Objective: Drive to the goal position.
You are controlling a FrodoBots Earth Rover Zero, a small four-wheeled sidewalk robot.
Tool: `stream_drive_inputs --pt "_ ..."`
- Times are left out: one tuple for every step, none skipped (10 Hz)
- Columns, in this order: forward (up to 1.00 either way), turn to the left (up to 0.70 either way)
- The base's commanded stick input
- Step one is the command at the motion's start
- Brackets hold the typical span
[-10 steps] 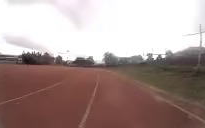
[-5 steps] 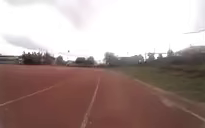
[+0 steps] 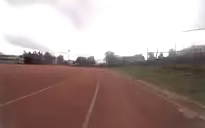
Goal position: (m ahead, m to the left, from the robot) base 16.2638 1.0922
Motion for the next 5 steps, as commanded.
stream_drive_inputs --pt "0.7 0.0" --pt "0.7 0.0" --pt "0.7 0.0" --pt "0.7 0.0" --pt "0.7 0.0"
